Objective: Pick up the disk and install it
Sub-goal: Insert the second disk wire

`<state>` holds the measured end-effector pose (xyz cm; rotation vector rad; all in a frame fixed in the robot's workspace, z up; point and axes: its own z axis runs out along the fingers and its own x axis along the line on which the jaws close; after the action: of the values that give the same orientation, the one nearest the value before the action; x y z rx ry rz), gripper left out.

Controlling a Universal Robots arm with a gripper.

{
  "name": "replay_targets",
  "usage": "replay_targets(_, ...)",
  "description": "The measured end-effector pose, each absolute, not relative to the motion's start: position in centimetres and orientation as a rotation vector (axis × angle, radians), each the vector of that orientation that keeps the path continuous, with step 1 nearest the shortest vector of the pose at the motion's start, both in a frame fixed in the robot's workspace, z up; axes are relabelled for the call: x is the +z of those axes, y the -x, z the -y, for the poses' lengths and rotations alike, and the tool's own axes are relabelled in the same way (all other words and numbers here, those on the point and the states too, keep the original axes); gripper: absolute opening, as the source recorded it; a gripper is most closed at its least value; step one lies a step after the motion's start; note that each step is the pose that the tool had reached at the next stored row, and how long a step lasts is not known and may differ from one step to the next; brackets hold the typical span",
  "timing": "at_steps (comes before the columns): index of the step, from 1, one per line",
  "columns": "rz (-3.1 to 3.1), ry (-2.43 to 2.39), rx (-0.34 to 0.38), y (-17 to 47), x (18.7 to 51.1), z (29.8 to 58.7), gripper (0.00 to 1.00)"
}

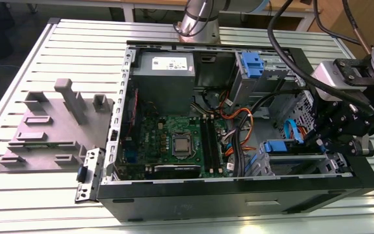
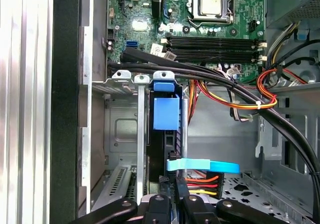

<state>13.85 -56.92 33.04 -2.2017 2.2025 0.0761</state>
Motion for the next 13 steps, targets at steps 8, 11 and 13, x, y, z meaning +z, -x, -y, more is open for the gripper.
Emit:
replay_targets(8,-2.202,2.202,0.076,-13.85,32.86,56.92,0.16)
replay_targets(11,-2.202,2.201,0.077,-13.84,32.83,56.91,0.17)
replay_targets(13,-2.202,2.201,0.077,-13.84,32.81,56.92,0.17)
